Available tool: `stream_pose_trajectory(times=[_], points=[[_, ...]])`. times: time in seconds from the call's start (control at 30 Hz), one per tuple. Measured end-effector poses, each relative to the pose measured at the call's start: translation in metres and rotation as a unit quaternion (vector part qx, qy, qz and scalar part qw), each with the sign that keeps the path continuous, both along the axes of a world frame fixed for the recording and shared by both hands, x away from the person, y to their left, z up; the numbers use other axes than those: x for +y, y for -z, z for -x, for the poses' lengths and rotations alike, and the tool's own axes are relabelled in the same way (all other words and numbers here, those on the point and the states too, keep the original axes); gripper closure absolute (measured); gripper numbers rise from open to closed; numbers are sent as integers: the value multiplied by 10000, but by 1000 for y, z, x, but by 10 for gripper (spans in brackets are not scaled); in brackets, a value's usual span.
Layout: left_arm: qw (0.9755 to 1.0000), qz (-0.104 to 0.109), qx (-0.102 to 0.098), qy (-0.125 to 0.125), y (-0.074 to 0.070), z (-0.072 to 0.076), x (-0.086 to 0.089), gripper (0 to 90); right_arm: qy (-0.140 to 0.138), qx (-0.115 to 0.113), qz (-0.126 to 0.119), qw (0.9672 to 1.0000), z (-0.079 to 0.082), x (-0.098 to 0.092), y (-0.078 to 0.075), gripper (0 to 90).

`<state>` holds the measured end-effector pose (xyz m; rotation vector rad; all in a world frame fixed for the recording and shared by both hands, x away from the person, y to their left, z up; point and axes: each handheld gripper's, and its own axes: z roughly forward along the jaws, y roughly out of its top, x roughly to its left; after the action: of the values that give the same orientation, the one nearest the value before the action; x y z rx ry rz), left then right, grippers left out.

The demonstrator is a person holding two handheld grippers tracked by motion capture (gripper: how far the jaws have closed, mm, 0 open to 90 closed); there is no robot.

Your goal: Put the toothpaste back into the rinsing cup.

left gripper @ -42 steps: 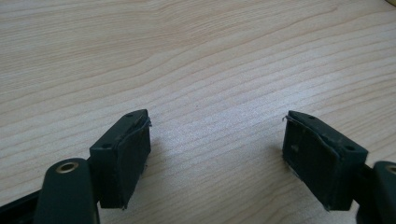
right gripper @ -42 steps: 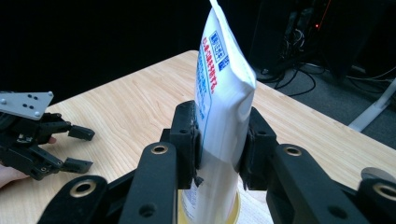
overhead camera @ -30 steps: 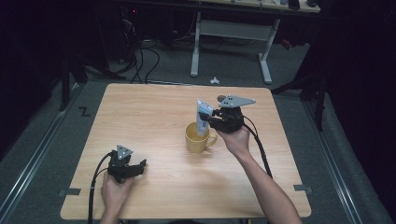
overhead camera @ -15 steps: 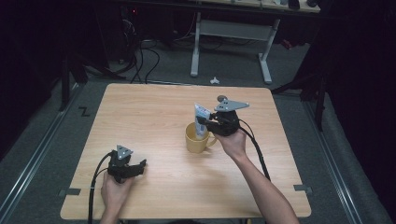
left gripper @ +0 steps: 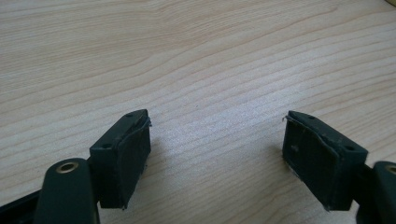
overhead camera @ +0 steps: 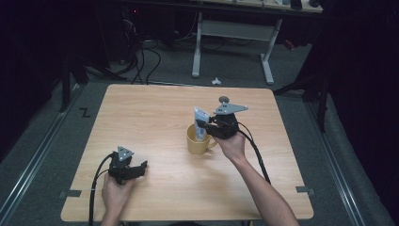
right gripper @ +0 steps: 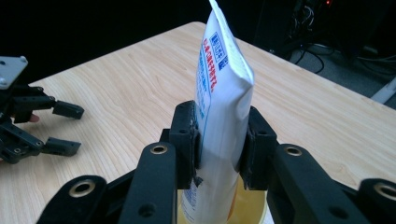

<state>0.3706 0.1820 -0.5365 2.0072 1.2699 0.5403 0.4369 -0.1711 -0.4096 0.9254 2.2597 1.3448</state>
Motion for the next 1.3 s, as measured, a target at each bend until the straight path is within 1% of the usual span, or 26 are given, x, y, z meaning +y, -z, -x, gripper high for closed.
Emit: stream_pose_trajectory(times=[0.5, 0.7, 1.0, 1.2, 1.3], points=[[10000, -3, 0, 0, 0, 0, 0, 235, 65, 111, 69, 9999, -2, 0, 15, 704], [10000, -4, 0, 0, 0, 0, 0, 235, 66, 80, 126, 9999, -2, 3, 19, 704], [10000, 1, -1, -2, 0, 0, 0, 235, 82, 141, 170, 9997, -4, 7, 29, 701], [10000, 1, -1, -1, 0, 0, 0, 235, 87, 155, 184, 9997, -5, 8, 31, 700], [10000, 0, 0, -1, 0, 0, 0, 235, 94, 152, 244, 9995, -6, 9, 32, 700]])
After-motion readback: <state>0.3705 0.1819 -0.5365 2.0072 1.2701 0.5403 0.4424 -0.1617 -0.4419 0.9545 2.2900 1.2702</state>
